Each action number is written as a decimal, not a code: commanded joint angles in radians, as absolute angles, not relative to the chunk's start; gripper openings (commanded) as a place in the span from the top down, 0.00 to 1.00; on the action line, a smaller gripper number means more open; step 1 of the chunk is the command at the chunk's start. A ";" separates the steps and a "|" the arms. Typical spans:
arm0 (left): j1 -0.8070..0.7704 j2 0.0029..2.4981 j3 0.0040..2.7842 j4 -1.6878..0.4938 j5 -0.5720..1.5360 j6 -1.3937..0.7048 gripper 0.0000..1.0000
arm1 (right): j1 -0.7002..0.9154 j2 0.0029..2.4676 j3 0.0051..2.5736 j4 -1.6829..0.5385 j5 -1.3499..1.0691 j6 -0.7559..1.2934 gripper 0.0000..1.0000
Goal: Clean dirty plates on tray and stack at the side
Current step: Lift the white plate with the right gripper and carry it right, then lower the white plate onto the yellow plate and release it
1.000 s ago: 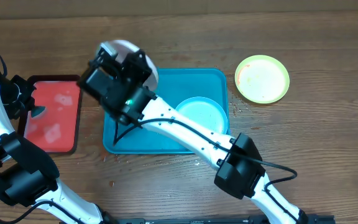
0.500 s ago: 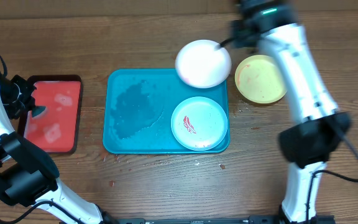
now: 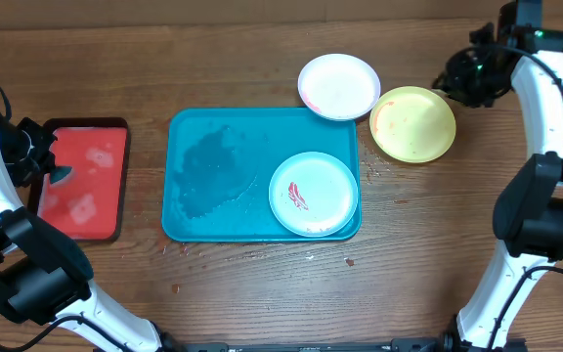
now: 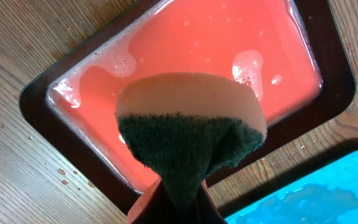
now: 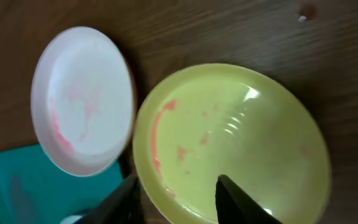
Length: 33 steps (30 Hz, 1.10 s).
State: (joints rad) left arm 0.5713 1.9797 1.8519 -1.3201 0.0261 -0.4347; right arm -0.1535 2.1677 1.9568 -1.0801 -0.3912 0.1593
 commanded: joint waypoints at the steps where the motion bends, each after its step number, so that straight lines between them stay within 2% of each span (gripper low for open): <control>1: 0.568 1.982 1.848 -1.319 0.035 -0.415 0.96 | -0.095 2.160 1.935 -0.986 -0.481 0.149 0.52; 5: 0.568 1.982 1.848 -1.319 0.035 -0.415 0.96 | -0.010 2.161 1.936 -0.864 -0.408 0.195 0.40; 12: 0.568 1.982 1.848 -1.317 0.035 -0.415 0.96 | 0.139 2.190 1.937 -0.770 -0.201 0.213 0.41; 16: 0.568 1.982 1.848 -1.317 0.035 -0.415 0.96 | 0.204 2.222 1.937 -0.672 0.092 0.213 0.38; 19: 0.568 1.982 1.848 -1.321 0.035 -0.415 0.96 | 0.220 2.257 1.937 -0.625 0.194 0.214 0.38; 33: 0.568 1.982 1.848 -1.321 0.035 -0.415 0.96 | 0.178 2.371 1.937 -0.614 0.088 0.207 0.39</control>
State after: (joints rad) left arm 0.5709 1.9797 1.8519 -1.3174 0.0257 -0.4347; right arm 0.1734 2.3474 1.9347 -0.6144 0.1040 0.2089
